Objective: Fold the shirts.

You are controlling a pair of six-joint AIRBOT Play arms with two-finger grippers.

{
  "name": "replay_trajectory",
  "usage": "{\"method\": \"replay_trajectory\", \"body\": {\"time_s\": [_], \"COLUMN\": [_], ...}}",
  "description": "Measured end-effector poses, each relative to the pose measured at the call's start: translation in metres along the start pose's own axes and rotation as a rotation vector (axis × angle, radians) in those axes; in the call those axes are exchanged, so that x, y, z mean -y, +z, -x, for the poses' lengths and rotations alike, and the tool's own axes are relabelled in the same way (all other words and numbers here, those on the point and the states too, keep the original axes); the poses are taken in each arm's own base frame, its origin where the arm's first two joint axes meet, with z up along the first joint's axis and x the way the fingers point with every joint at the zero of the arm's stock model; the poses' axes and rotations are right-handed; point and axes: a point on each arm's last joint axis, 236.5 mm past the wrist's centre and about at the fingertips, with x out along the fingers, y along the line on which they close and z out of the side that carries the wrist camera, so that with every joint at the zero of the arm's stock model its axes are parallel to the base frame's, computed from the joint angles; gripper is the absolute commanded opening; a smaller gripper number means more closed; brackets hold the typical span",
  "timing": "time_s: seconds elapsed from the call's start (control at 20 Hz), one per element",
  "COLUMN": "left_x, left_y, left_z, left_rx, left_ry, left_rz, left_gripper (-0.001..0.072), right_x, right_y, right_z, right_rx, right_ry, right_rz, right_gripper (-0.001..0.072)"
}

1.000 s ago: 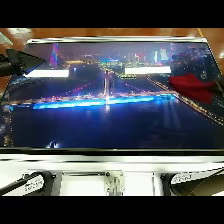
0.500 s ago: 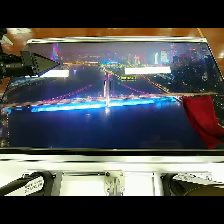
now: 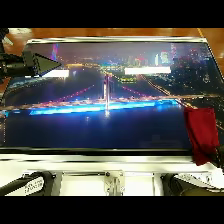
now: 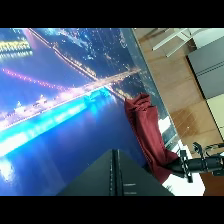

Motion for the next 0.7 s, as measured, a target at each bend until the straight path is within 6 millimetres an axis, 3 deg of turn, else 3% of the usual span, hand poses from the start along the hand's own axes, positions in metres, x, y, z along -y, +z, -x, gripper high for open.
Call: {"method": "replay_trajectory", "body": {"time_s": [0.05, 0.25, 0.4, 0.55, 0.7], "left_x": [0.0, -0.001, -0.004, -0.023, -0.073], "left_y": [0.0, 0.0, -0.001, -0.008, -0.049], "left_z": [0.0, 0.0, -0.002, -0.008, -0.024], "left_rx": [0.0, -0.001, -0.005, -0.041, -0.204], "left_ry": [0.0, 0.0, 0.001, 0.055, 0.28], "left_rz": [-0.003, -0.014, -0.018, -0.001, 0.012], "left_gripper": [0.0038, 0.0038, 0.0038, 0.0036, 0.0036], "right_x": [0.008, 0.02, 0.012, -0.022, -0.102], "right_y": [-0.001, 0.01, 0.026, 0.049, 0.05], "right_z": [0.005, 0.04, 0.091, 0.173, 0.247], "right_rx": [0.014, 0.119, 0.273, 0.54, 0.795], "right_ry": [-0.036, -0.117, -0.144, -0.169, -0.118], "right_rz": [0.003, 0.0, 0.014, 0.133, 0.35], "right_gripper": [0.0637, 0.0637, 0.0637, 0.0613, 0.0613]}}
